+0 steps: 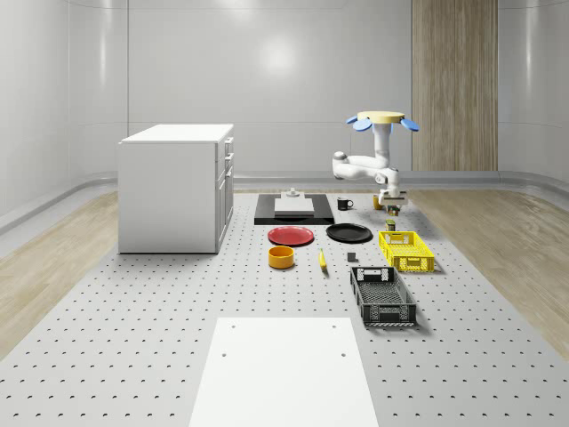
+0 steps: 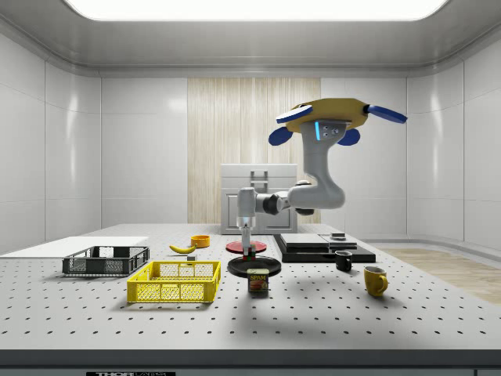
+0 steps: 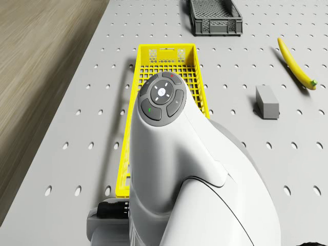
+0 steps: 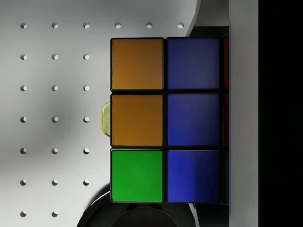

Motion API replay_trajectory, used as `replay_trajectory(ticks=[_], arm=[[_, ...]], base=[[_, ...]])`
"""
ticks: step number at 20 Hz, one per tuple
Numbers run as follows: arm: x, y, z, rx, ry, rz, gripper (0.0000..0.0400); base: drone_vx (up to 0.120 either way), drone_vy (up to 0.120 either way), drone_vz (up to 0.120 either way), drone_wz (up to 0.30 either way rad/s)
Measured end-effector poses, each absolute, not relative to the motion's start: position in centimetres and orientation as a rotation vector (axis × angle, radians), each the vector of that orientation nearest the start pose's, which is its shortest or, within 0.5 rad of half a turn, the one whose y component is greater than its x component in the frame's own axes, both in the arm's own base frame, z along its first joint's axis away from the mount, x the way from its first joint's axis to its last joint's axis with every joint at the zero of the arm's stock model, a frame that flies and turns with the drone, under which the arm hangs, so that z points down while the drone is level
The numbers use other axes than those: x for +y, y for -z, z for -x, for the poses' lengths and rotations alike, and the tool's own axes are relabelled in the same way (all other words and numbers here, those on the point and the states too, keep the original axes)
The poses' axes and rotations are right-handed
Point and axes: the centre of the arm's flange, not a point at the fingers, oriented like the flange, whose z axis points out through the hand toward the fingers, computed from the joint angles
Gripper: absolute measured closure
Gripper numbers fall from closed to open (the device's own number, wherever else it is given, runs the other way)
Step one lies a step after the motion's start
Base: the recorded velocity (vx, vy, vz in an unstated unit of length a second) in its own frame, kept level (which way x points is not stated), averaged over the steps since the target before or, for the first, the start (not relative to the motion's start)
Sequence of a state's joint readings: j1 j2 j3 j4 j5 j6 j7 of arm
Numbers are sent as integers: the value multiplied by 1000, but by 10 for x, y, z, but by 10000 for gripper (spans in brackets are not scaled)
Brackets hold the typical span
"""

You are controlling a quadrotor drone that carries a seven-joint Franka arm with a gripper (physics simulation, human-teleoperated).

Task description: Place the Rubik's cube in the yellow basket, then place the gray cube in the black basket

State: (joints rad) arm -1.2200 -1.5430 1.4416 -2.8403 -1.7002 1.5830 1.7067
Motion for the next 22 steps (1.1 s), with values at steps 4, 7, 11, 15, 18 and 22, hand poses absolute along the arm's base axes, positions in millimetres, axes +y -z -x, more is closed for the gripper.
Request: replay_trajectory(ticks=[4,7,11,15,18,22], arm=[[-2,-475,-319,-2,-785,-1,75],[-2,-475,-319,-2,-785,-1,75],[-2,-475,-319,-2,-785,-1,75],[-2,-475,-319,-2,-785,-1,75],[-2,-475,-319,-2,-786,-1,75],[-2,-475,-319,-2,-786,-1,75]], base=[[120,0,0,0],[120,0,0,0],[120,0,0,0],[120,0,0,0],[120,0,0,0],[120,0,0,0]])
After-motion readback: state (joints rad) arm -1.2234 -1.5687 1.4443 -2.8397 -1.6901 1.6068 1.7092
